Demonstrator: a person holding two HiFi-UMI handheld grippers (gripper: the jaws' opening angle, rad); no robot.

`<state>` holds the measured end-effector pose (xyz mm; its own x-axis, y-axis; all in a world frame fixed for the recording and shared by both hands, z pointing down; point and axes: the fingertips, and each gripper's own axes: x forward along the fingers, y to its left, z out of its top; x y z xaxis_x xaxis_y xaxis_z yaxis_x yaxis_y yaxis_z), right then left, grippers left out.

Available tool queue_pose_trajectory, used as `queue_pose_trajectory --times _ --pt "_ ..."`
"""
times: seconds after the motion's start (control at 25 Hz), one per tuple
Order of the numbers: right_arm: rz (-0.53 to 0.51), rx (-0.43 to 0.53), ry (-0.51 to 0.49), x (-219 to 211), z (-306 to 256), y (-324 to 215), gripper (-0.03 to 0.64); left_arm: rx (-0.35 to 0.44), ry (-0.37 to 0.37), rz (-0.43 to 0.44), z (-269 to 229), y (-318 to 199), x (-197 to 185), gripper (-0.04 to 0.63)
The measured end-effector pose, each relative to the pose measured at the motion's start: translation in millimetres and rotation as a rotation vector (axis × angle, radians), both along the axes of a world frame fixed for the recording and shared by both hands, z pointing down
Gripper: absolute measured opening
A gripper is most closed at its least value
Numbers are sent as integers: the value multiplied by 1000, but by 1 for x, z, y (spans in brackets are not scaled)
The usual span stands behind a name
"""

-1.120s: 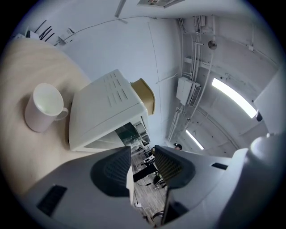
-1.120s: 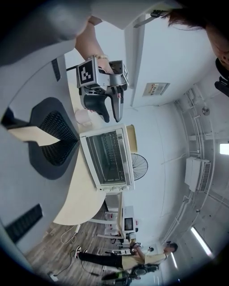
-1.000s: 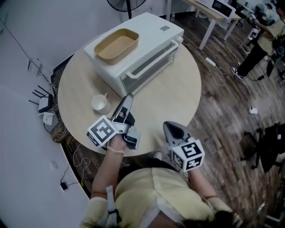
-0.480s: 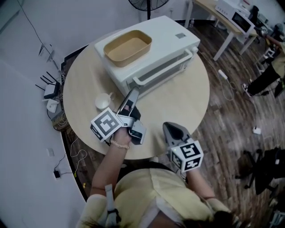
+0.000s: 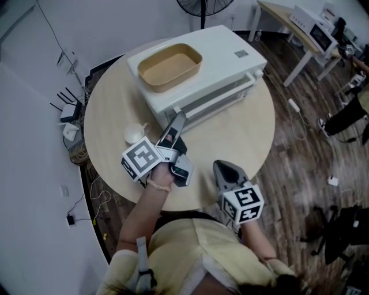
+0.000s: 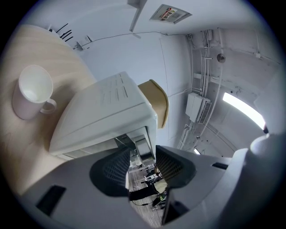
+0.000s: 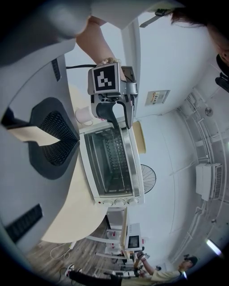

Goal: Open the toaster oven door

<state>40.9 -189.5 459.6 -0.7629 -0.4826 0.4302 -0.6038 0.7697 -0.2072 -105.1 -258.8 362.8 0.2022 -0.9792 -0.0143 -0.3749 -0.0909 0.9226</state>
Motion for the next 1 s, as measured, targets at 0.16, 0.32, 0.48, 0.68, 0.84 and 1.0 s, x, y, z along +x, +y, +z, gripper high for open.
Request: queue_pose_trajectory --times 0.16,0.32,0.48,0.68,0.84,1.0 --pt "3 -10 -6 2 2 -5 3 -5 9 -17 -2 -7 -4 163" --pt "2 -20 -6 4 7 -6 3 7 2 -28 -5 -10 -7 161" --pt "4 -16 -5 6 10 -4 3 15 5 -32 -5 -10 -7 150" --pt "12 -14 2 10 7 -4 3 21 53 -18 -7 -10 -5 130" --pt "26 -6 0 14 7 -4 3 6 56 -13 -3 -10 -6 126" --pt "42 -4 9 17 9 -1 3 11 66 -14 -5 -10 -5 121"
